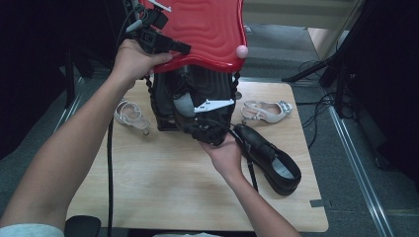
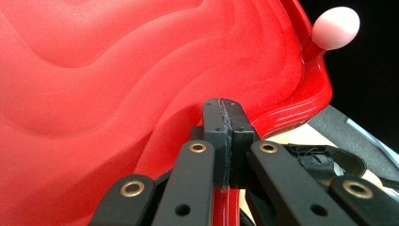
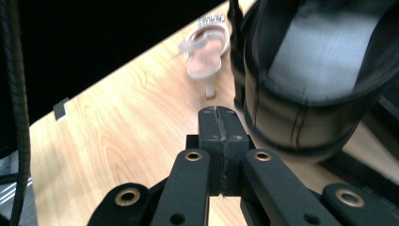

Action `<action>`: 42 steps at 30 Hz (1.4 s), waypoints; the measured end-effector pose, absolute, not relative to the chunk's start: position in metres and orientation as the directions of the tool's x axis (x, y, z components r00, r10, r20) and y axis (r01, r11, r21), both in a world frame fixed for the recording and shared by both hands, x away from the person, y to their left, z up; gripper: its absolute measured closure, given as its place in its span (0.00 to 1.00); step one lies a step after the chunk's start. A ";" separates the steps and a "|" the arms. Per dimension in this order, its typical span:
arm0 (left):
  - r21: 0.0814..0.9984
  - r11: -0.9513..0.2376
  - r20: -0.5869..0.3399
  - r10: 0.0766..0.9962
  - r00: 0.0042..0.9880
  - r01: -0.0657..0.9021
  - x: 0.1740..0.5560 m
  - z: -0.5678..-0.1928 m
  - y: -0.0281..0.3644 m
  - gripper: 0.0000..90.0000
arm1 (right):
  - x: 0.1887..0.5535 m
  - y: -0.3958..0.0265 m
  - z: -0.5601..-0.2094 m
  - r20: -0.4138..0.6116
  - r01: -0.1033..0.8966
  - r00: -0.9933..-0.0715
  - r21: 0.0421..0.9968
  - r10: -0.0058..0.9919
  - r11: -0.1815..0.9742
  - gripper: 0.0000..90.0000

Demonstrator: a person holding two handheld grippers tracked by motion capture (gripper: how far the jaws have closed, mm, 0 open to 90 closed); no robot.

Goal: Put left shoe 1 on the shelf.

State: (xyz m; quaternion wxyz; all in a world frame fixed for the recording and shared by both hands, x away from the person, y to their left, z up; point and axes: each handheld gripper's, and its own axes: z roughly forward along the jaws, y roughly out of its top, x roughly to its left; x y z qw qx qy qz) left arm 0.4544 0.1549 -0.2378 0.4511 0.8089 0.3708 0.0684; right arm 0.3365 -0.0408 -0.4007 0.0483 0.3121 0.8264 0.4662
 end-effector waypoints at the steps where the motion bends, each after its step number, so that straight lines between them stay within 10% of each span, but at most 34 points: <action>1: 0.781 -0.320 -0.221 0.661 0.717 0.536 0.454 -0.238 0.155 1.00 | 0.337 -0.042 -0.406 0.223 0.486 -0.794 0.792 0.566 0.370 1.00; 42: 0.800 -0.310 -0.197 0.673 0.713 0.513 0.450 -0.240 0.156 0.99 | 0.406 0.005 -0.410 0.304 0.569 -0.726 0.769 0.617 0.290 1.00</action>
